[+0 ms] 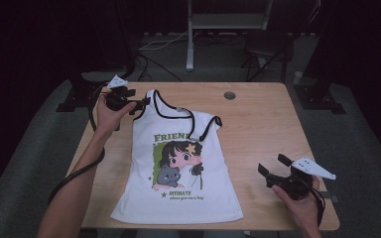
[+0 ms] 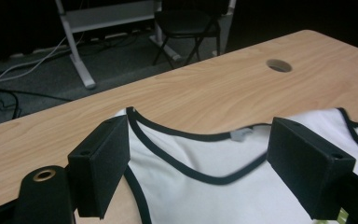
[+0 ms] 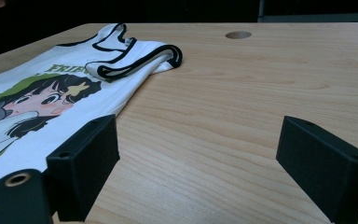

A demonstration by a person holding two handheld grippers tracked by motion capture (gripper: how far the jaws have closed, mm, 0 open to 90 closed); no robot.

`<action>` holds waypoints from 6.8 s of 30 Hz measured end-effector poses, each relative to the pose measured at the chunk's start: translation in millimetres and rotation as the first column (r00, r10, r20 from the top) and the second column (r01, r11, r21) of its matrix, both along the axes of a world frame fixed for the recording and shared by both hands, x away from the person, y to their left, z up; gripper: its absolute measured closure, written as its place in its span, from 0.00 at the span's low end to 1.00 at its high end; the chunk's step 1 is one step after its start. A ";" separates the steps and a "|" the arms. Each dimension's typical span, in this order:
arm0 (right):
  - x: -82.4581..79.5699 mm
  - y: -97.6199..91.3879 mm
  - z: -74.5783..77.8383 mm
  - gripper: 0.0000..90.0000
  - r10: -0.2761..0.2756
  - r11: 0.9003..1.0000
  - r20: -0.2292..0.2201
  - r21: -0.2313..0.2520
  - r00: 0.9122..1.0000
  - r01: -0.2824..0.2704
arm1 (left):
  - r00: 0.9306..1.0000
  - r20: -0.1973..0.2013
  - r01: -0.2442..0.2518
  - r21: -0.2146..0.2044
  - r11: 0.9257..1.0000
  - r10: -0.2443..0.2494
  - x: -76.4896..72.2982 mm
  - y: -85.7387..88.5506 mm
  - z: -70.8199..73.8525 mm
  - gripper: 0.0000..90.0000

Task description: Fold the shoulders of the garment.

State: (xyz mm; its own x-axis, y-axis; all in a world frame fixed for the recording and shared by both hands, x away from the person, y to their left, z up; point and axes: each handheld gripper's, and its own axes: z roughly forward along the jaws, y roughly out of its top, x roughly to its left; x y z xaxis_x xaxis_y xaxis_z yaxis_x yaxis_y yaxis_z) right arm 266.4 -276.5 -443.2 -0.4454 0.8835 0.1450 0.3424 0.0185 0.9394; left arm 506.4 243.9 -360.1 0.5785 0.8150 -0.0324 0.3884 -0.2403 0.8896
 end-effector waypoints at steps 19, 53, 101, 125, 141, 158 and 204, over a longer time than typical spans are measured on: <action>0.2 0.5 0.0 0.13 0.011 1.000 0.003 -0.009 1.000 -0.011 | 0.985 -0.127 -0.119 -0.026 0.993 0.115 69.3 -5.5 -28.2 0.24; 0.0 3.7 0.2 0.13 0.039 0.999 -0.003 -0.024 0.999 -0.039 | 0.934 -0.274 -0.212 0.083 0.974 0.227 105.8 -18.1 -71.8 0.66; -1.8 5.4 0.3 0.13 0.041 0.999 0.015 -0.035 0.999 -0.040 | 1.000 -0.026 -0.006 -0.111 0.994 0.003 -17.9 -32.1 -16.8 0.97; -2.1 5.3 0.1 0.13 0.041 0.998 0.021 -0.043 0.999 -0.040 | 0.996 0.007 0.091 -0.040 0.995 -0.090 -94.4 -35.2 -36.2 0.97; -2.7 6.0 0.3 0.13 0.043 0.998 0.018 -0.048 0.999 -0.042 | 0.995 -0.052 0.084 0.051 0.995 -0.082 -116.7 -28.1 -65.7 0.95; -3.1 7.1 0.4 0.13 0.041 0.998 0.017 -0.053 0.999 -0.040 | 0.996 -0.071 0.057 0.057 0.997 -0.052 -124.4 -25.6 -73.0 0.94; -3.7 10.6 0.5 0.13 0.053 0.996 0.016 -0.067 0.998 -0.052 | 1.000 0.000 -0.003 0.004 1.000 0.003 -181.8 -15.6 -71.0 0.24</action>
State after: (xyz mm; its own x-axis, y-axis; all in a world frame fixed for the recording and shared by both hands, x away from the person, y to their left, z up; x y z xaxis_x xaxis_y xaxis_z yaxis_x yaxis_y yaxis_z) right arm 262.7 -265.9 -442.7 -0.4934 0.8662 0.0786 0.3225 0.0983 0.9415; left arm 324.6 228.3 -431.2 0.5761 0.8168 -0.0291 0.3894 -0.2430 0.8884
